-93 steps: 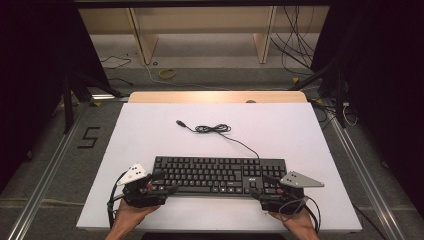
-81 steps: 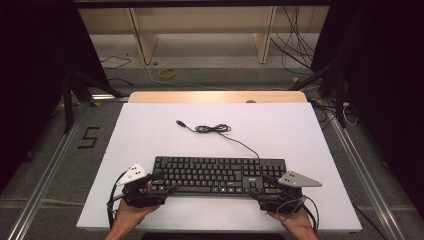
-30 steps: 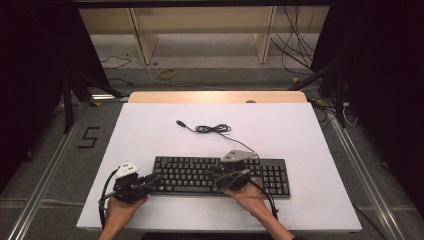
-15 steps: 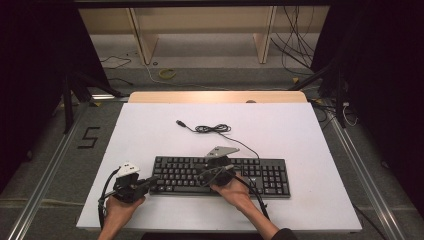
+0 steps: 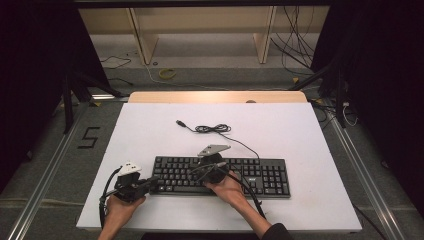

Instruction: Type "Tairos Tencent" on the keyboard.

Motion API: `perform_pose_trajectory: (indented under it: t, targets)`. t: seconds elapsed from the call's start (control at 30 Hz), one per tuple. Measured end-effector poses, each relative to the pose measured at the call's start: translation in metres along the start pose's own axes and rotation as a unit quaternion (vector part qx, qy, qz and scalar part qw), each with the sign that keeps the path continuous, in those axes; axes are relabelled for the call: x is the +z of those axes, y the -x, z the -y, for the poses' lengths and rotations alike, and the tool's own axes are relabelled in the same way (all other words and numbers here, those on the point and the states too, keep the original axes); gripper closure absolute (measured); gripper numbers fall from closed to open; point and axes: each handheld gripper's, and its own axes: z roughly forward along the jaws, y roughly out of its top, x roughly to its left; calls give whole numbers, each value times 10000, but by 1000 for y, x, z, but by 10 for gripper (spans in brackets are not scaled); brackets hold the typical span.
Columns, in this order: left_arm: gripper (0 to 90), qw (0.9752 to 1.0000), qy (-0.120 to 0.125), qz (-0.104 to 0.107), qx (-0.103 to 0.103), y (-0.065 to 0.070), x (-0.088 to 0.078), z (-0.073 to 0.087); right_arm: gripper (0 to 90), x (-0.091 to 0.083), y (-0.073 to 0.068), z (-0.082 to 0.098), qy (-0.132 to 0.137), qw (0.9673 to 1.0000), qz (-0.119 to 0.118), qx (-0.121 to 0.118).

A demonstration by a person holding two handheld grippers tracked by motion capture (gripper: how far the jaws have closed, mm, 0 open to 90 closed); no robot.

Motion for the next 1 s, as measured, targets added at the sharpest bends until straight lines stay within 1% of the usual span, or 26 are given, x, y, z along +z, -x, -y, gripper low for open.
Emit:
perform_pose_trajectory:
  t: [0.03, 0.13, 0.2, 0.23, 0.43, 0.47, 0.5, 0.53, 0.8, 1.0]
  targets:
    - [889, 10000, 0, 0, 0, 0, 0, 0, 900, 0, 0, 0, 0, 10000, 0, 0]
    - [889, 10000, -14, 5, 2, -1, 0, 0, 900, 7, -1, -2, -78, 10000, 10, 19]
    - [889, 10000, -19, 5, -13, 0, 1, -1, 900, 7, -1, -2, -78, 10000, 10, 19]
    - [889, 10000, -19, 5, -13, 0, 1, -1, 900, 11, -2, -4, -125, 9999, 36, 24]
    - [889, 10000, -19, 5, -13, 0, 1, -1, 900, 11, -2, -4, -125, 9999, 36, 24]
    - [889, 9999, -144, 21, 5, -2, 4, -1, 900, 11, -2, -4, -125, 9999, 36, 24]
    - [889, 9999, -144, 21, 5, -2, 4, -1, 900, 11, -2, -4, -125, 9999, 36, 24]
    - [889, 9999, -144, 21, 5, -2, 4, -1, 900, 22, -4, -5, -289, 9994, 164, -8]
    - [889, 9999, -147, 14, 2, -2, 4, -1, 900, 22, -4, -5, -289, 9994, 164, -8]
    - [889, 9999, -161, 20, -43, -3, 7, -1, 900, 22, -4, -5, -324, 9993, 167, 24]
